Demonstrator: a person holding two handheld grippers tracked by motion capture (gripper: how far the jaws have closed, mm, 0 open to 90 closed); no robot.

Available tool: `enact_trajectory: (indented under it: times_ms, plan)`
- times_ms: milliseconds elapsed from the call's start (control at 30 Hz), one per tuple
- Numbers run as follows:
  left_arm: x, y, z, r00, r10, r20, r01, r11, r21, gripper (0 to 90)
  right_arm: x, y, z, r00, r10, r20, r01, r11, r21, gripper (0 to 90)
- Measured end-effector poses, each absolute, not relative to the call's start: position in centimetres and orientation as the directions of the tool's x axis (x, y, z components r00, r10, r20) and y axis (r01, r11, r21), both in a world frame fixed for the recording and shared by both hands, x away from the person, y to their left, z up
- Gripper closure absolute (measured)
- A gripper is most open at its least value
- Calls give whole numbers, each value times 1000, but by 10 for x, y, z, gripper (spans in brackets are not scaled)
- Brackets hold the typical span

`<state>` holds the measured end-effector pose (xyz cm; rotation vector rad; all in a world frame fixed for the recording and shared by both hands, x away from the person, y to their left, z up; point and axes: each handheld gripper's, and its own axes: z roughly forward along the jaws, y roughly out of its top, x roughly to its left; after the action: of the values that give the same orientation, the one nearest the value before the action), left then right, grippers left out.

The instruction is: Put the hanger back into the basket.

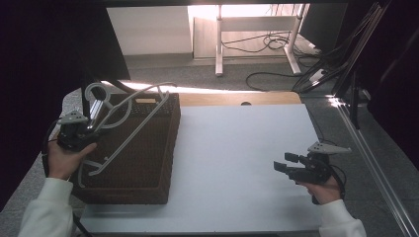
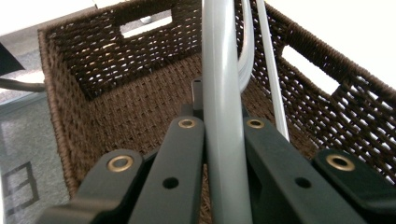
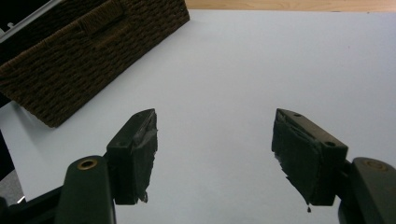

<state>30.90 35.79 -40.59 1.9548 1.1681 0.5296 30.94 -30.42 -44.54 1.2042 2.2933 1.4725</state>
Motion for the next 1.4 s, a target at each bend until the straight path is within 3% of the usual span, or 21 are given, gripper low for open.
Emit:
enact_trajectory:
  times_ms: [200, 267, 300, 333, 433, 567, 1000, 1400]
  plan:
    - [312, 357, -422, 511, 858, -38, 575, -309, 757, 864, 310, -303, -447, -657, 703, 272, 542, 190, 819, 315]
    - [316, 354, -428, 536, 841, -68, 600, -323, 732, 662, 309, -303, -446, -658, 703, 269, 542, 196, 817, 315]
    - [318, 352, -432, 541, 837, -85, 613, -324, 720, 662, 308, -303, -446, -660, 703, 266, 540, 197, 818, 315]
    - [317, 349, -433, 527, 848, -60, 617, -333, 713, 499, 308, -303, -446, -659, 703, 268, 540, 194, 819, 315]
    - [314, 342, -428, 522, 850, -66, 612, -320, 723, 356, 308, -304, -445, -657, 704, 271, 542, 191, 818, 315]
    - [306, 327, -420, 523, 850, -66, 600, -312, 737, 284, 308, -304, -445, -653, 705, 276, 545, 186, 818, 315]
    - [265, 250, -413, 634, 762, -130, 539, -315, 781, 257, 306, -302, -445, -667, 693, 276, 538, 191, 821, 315]
    - [264, 233, -421, 646, 751, -133, 546, -333, 769, 241, 305, -300, -444, -682, 686, 253, 511, 200, 836, 268]
